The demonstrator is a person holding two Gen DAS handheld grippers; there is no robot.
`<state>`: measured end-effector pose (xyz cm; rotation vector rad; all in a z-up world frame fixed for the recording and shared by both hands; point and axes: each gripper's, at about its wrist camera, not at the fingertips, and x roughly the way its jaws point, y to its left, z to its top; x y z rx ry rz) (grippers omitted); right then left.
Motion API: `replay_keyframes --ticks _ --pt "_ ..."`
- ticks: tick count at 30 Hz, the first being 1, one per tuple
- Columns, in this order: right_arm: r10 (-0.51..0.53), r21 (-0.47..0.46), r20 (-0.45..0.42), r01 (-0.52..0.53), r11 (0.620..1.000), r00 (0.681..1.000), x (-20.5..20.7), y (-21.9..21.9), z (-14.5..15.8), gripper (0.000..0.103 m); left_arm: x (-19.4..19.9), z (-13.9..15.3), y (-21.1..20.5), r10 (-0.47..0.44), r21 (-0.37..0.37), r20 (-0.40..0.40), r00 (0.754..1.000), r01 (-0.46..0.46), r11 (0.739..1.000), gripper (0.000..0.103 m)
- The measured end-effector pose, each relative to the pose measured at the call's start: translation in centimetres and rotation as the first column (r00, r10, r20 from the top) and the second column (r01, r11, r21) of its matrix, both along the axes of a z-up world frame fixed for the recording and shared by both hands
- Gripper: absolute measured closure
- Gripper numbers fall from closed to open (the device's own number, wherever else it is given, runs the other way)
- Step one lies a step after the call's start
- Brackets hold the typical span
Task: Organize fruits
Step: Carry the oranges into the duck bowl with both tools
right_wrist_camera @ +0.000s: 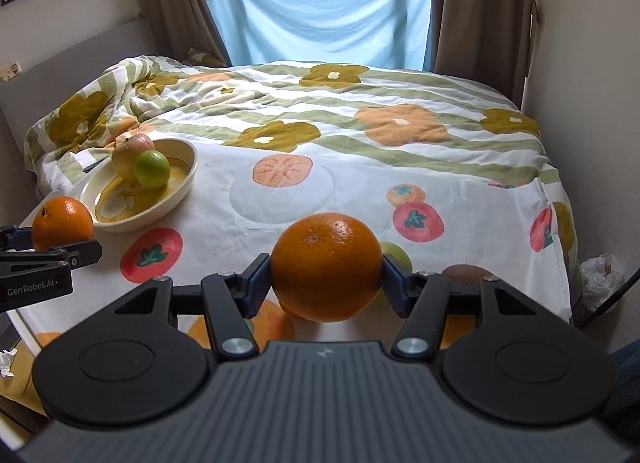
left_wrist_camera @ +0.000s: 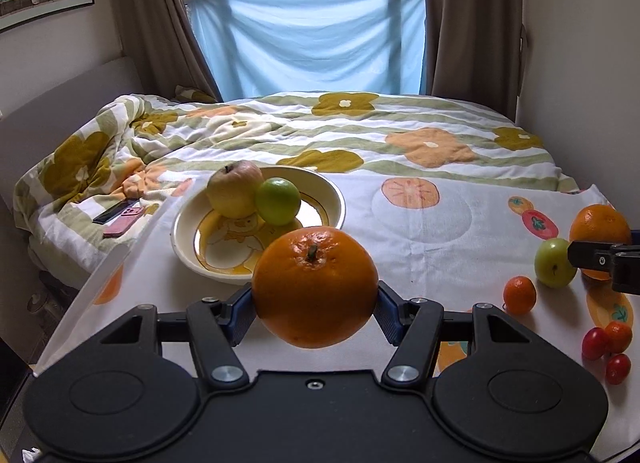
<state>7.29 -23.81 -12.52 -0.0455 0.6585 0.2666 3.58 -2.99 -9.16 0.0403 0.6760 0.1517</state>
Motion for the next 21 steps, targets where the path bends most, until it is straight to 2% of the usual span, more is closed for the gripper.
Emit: replay_keyframes --ticks 10,15,21 --pt "0.056 0.008 0.042 -0.056 0.998 0.998 0.5 5.8 4.8 0.030 0.6 4.7 6.0 0.030 0.020 0.059 0.998 -0.031 0.999 0.037" --pt "0.071 0.022 0.043 -0.072 0.997 0.997 1.3 10.1 6.0 0.030 1.7 5.4 9.4 0.019 0.046 0.043 0.999 -0.021 0.999 0.037" --pt "0.079 0.042 0.032 -0.080 0.996 0.996 2.5 15.2 6.2 0.030 3.8 5.0 13.4 -0.027 0.069 0.000 1.000 0.027 0.997 0.037"
